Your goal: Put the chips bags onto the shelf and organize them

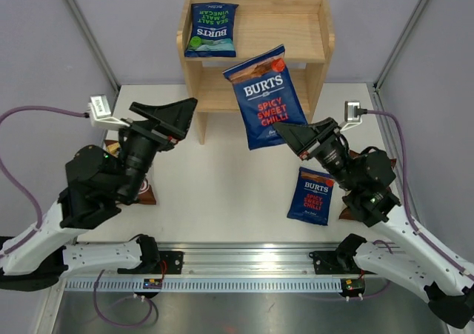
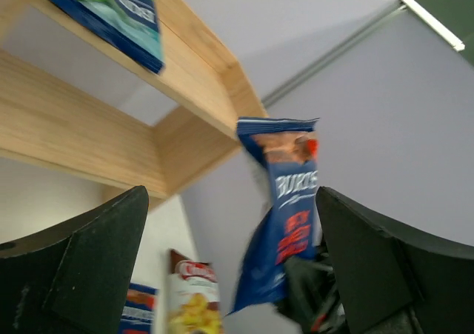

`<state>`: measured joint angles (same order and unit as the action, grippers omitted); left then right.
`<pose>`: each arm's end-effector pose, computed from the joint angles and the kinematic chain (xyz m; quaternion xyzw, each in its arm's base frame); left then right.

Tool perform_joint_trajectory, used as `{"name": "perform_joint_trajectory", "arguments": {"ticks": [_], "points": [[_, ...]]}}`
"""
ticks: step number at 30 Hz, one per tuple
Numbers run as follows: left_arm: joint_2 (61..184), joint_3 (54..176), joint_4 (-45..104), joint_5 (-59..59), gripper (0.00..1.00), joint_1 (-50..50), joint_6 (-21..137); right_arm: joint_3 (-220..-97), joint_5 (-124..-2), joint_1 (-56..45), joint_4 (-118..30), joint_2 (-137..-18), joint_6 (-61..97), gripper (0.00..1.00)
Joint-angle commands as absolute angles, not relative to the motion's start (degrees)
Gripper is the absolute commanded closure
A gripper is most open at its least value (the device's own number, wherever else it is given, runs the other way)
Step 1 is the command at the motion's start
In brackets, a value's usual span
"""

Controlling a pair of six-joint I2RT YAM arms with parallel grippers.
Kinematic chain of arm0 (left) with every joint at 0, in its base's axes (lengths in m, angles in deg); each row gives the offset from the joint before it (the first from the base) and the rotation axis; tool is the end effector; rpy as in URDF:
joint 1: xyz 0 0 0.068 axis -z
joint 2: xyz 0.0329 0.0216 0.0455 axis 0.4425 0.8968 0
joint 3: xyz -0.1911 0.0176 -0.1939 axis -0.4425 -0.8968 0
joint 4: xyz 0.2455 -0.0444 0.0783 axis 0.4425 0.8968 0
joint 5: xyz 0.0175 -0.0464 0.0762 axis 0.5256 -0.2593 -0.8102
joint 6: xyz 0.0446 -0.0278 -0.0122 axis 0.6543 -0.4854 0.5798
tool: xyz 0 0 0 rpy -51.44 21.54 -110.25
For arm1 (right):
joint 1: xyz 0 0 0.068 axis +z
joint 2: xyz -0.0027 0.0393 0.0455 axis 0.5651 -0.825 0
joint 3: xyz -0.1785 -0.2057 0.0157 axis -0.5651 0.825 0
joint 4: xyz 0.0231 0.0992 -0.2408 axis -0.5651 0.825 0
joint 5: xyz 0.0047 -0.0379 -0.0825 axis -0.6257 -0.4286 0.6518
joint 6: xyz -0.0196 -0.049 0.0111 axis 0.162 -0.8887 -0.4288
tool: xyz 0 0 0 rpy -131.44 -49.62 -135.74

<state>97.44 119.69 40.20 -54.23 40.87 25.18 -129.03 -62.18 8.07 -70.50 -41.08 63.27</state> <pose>0.0769 -0.1165 0.5099 -0.2003 0.5939 -0.4850 0.6099 0.1239 0.1190 0.4159 -0.0065 0.5182 0.6476 0.5586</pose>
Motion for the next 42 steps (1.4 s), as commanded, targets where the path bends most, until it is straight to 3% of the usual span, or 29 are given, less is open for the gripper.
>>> {"name": "perform_joint_trajectory", "arguments": {"ticks": [1,5,10,14,24,28,35,42], "points": [[92.63,124.66,56.19,-60.51,0.01,40.54,35.65,-139.92,-50.14,8.13,-55.36,-42.99,63.16,0.93],[90.69,127.49,73.53,-56.73,0.01,40.62,36.97,-154.53,-43.8,7.08,-39.99,-52.38,63.24,0.97],[84.28,121.35,83.57,-51.38,0.01,40.53,40.12,-166.32,-35.29,4.7,-38.02,-61.88,65.7,0.98],[77.78,115.64,84.81,-50.92,0.01,40.62,42.15,-174.4,-31.84,1.38,-36.27,-69.61,67.98,0.97],[68.19,98.5,78.49,-51.8,0.01,40.53,44.71,-200.49,-40.88,-6.37,-26.78,-93.68,72.12,0.97],[68.1,94.8,77.43,-51.01,0.01,40.53,44.62,-205.27,-45.09,-6.37,-23.35,-98.45,73.61,0.98],[65.38,94.18,78.31,-51.98,0.01,40.62,43.48,-198.24,-46.16,-6.29,-27.21,-96.43,76.95,0.96],[62.65,93.65,79.36,-53.03,0.01,40.53,42.34,-210.08,-48.09,-6.2,-19.92,-103.89,75.46,0.9]]}}
